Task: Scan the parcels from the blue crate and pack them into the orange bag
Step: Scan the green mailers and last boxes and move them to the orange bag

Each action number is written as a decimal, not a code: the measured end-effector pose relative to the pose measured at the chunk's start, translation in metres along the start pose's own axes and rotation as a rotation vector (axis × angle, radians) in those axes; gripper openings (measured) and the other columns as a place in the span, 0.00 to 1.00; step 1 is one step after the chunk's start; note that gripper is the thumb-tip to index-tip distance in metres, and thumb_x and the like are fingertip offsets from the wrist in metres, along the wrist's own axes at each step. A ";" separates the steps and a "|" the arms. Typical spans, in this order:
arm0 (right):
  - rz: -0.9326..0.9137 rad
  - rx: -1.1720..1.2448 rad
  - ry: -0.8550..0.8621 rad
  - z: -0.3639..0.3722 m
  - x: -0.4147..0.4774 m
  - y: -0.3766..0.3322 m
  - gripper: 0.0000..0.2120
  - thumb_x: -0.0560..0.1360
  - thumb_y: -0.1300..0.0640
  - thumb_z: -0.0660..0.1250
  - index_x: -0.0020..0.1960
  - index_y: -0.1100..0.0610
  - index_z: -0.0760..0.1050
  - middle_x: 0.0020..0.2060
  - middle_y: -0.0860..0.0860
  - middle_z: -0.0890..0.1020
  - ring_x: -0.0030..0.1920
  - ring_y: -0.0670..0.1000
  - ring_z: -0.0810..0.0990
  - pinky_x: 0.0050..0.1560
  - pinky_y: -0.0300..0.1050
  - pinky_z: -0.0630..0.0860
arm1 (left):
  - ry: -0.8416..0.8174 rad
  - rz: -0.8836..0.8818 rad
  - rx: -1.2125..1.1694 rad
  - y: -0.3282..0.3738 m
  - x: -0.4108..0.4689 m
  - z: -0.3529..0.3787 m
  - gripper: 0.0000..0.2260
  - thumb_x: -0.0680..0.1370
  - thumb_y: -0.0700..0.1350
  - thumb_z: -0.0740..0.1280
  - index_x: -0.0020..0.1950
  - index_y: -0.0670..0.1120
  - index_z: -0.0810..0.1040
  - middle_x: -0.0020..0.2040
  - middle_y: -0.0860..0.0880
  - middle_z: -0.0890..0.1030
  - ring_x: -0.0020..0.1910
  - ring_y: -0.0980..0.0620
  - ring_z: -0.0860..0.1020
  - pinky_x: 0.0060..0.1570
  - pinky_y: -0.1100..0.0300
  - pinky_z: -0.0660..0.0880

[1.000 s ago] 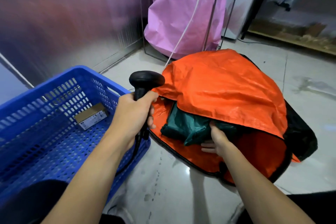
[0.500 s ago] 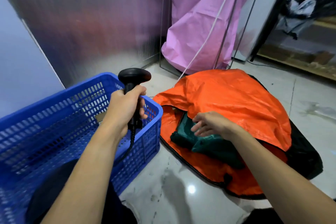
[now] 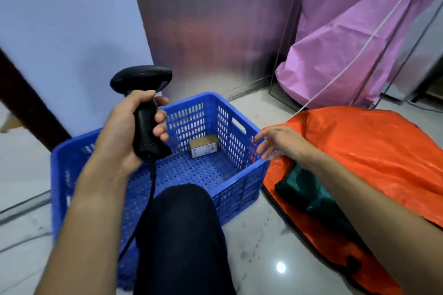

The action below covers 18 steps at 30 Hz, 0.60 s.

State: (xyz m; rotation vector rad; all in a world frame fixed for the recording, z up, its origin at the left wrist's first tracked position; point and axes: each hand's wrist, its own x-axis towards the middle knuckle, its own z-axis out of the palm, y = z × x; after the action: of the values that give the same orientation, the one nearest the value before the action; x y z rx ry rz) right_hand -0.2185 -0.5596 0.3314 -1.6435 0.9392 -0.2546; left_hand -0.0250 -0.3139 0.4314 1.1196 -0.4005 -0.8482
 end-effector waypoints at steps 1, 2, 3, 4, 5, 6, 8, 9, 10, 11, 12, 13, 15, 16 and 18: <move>0.016 0.020 -0.024 0.011 0.007 -0.006 0.12 0.81 0.62 0.55 0.53 0.62 0.78 0.32 0.57 0.84 0.28 0.54 0.82 0.32 0.42 0.75 | 0.018 0.001 0.042 0.005 0.000 -0.011 0.11 0.83 0.49 0.60 0.49 0.43 0.75 0.30 0.50 0.69 0.23 0.55 0.66 0.23 0.64 0.68; 0.039 0.035 -0.034 0.018 0.013 -0.011 0.12 0.81 0.62 0.55 0.53 0.61 0.77 0.32 0.57 0.84 0.28 0.55 0.82 0.31 0.42 0.74 | 0.027 -0.005 0.072 0.007 0.002 -0.018 0.10 0.83 0.49 0.60 0.49 0.43 0.75 0.30 0.50 0.70 0.23 0.54 0.66 0.23 0.64 0.68; 0.057 0.038 -0.043 0.027 0.019 -0.016 0.12 0.82 0.62 0.55 0.53 0.61 0.77 0.32 0.58 0.84 0.27 0.55 0.81 0.31 0.42 0.74 | 0.032 -0.012 0.099 0.008 0.005 -0.025 0.10 0.83 0.48 0.60 0.49 0.43 0.75 0.31 0.49 0.70 0.23 0.54 0.66 0.24 0.63 0.69; 0.068 0.027 -0.057 0.038 0.027 -0.020 0.12 0.82 0.61 0.54 0.53 0.62 0.77 0.32 0.58 0.83 0.27 0.56 0.81 0.30 0.42 0.73 | 0.034 -0.018 0.126 0.009 0.008 -0.033 0.10 0.84 0.48 0.60 0.50 0.43 0.75 0.31 0.49 0.71 0.23 0.53 0.67 0.24 0.62 0.70; 0.076 0.005 -0.067 0.046 0.032 -0.022 0.13 0.82 0.60 0.54 0.53 0.62 0.76 0.32 0.59 0.83 0.28 0.56 0.81 0.30 0.42 0.72 | 0.027 -0.031 0.156 0.008 0.013 -0.039 0.10 0.84 0.48 0.60 0.50 0.43 0.76 0.32 0.49 0.71 0.24 0.52 0.68 0.25 0.61 0.71; 0.079 -0.024 -0.086 0.056 0.039 -0.023 0.13 0.82 0.59 0.54 0.53 0.62 0.77 0.32 0.59 0.83 0.28 0.56 0.81 0.31 0.43 0.72 | 0.021 -0.047 0.184 0.007 0.018 -0.046 0.11 0.84 0.48 0.60 0.50 0.43 0.76 0.32 0.48 0.72 0.24 0.52 0.68 0.26 0.61 0.72; 0.065 -0.104 -0.118 0.073 0.049 -0.022 0.16 0.84 0.55 0.53 0.53 0.61 0.77 0.33 0.58 0.85 0.29 0.57 0.82 0.33 0.45 0.74 | 0.015 -0.081 0.220 0.002 0.028 -0.056 0.11 0.83 0.49 0.61 0.49 0.43 0.77 0.32 0.49 0.73 0.25 0.52 0.69 0.27 0.60 0.73; 0.056 -0.144 -0.136 0.082 0.056 -0.022 0.18 0.85 0.52 0.54 0.53 0.61 0.78 0.34 0.57 0.85 0.31 0.57 0.83 0.35 0.46 0.75 | 0.021 -0.089 0.220 -0.003 0.035 -0.062 0.11 0.83 0.49 0.61 0.49 0.43 0.77 0.32 0.49 0.73 0.25 0.52 0.69 0.27 0.60 0.73; 0.046 -0.177 -0.148 0.089 0.062 -0.021 0.19 0.86 0.49 0.54 0.53 0.60 0.78 0.34 0.56 0.86 0.32 0.56 0.83 0.36 0.47 0.76 | 0.033 -0.090 0.216 -0.007 0.040 -0.065 0.11 0.83 0.50 0.62 0.49 0.43 0.77 0.32 0.49 0.73 0.25 0.52 0.69 0.27 0.60 0.73; 0.035 -0.209 -0.165 0.098 0.070 -0.020 0.20 0.86 0.46 0.55 0.53 0.60 0.79 0.34 0.56 0.86 0.33 0.56 0.84 0.37 0.47 0.77 | 0.052 -0.086 0.206 -0.014 0.047 -0.070 0.11 0.83 0.50 0.62 0.49 0.44 0.77 0.32 0.49 0.73 0.24 0.52 0.69 0.27 0.60 0.72; 0.016 -0.245 -0.173 0.104 0.075 -0.019 0.20 0.86 0.46 0.56 0.52 0.59 0.79 0.35 0.56 0.86 0.34 0.55 0.84 0.38 0.48 0.77 | 0.067 -0.081 0.196 -0.020 0.053 -0.073 0.11 0.83 0.50 0.63 0.49 0.44 0.77 0.32 0.50 0.73 0.24 0.52 0.69 0.28 0.60 0.72; -0.008 -0.287 -0.178 0.110 0.080 -0.018 0.19 0.86 0.46 0.57 0.52 0.58 0.80 0.36 0.56 0.86 0.34 0.55 0.84 0.39 0.48 0.78 | 0.081 -0.081 0.187 -0.027 0.060 -0.076 0.11 0.82 0.51 0.63 0.49 0.43 0.77 0.32 0.49 0.73 0.25 0.52 0.69 0.28 0.59 0.72; -0.067 -0.372 -0.168 0.123 0.097 -0.013 0.16 0.85 0.50 0.59 0.51 0.59 0.80 0.37 0.56 0.86 0.34 0.53 0.84 0.40 0.50 0.80 | 0.089 -0.105 0.151 -0.044 0.075 -0.086 0.11 0.83 0.50 0.64 0.50 0.43 0.77 0.32 0.49 0.73 0.25 0.52 0.69 0.29 0.58 0.72; -0.099 -0.399 -0.145 0.128 0.109 -0.010 0.14 0.85 0.53 0.60 0.50 0.59 0.81 0.36 0.55 0.86 0.33 0.52 0.84 0.41 0.50 0.80 | 0.075 -0.121 0.144 -0.053 0.085 -0.092 0.11 0.83 0.50 0.64 0.51 0.43 0.78 0.33 0.49 0.73 0.26 0.51 0.69 0.29 0.58 0.72; -0.126 -0.436 -0.100 0.136 0.129 -0.002 0.13 0.84 0.55 0.61 0.48 0.58 0.81 0.34 0.53 0.86 0.32 0.51 0.84 0.40 0.48 0.81 | 0.064 -0.147 0.172 -0.072 0.100 -0.104 0.11 0.83 0.50 0.64 0.52 0.42 0.79 0.33 0.48 0.74 0.27 0.50 0.70 0.31 0.57 0.73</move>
State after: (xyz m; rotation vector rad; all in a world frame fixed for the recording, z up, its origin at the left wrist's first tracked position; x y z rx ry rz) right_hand -0.0499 -0.5504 0.2509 -2.0988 0.8549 -0.0512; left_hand 0.0793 -0.3383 0.3113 1.3447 -0.3453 -0.9170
